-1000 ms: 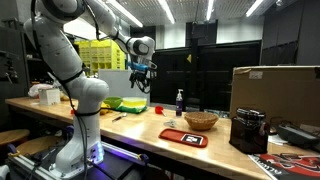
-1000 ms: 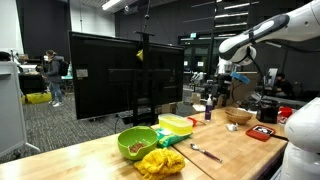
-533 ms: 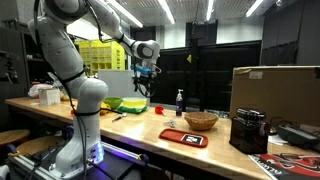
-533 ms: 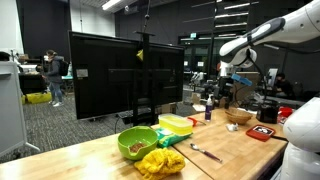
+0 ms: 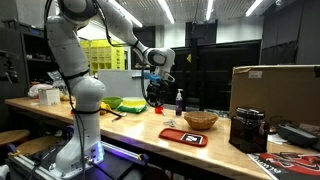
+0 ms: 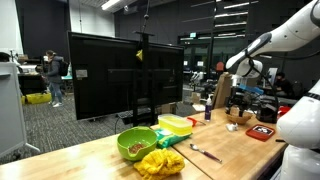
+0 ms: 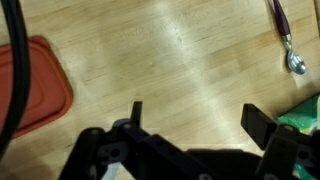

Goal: Put the white object in the green bowl on the left.

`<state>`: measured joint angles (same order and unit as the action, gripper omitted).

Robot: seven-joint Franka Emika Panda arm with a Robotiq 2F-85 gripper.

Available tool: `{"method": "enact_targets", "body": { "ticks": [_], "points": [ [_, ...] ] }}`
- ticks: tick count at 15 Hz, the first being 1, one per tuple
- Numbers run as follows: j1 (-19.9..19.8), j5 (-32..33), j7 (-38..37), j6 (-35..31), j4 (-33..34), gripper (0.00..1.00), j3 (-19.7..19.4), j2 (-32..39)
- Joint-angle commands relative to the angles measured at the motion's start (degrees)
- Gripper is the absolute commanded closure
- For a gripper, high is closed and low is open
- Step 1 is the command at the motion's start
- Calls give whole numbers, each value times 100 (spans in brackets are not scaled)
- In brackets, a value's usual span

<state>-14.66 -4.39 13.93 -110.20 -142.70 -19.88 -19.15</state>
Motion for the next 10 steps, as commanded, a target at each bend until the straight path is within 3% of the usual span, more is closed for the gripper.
{"method": "enact_targets", "body": {
  "ticks": [1, 10],
  "points": [
    [-48, -11, 1, 12, 43, 0, 31, 68],
    [-35, -11, -79, 13, 96, 0, 59, 107]
  ]
}}
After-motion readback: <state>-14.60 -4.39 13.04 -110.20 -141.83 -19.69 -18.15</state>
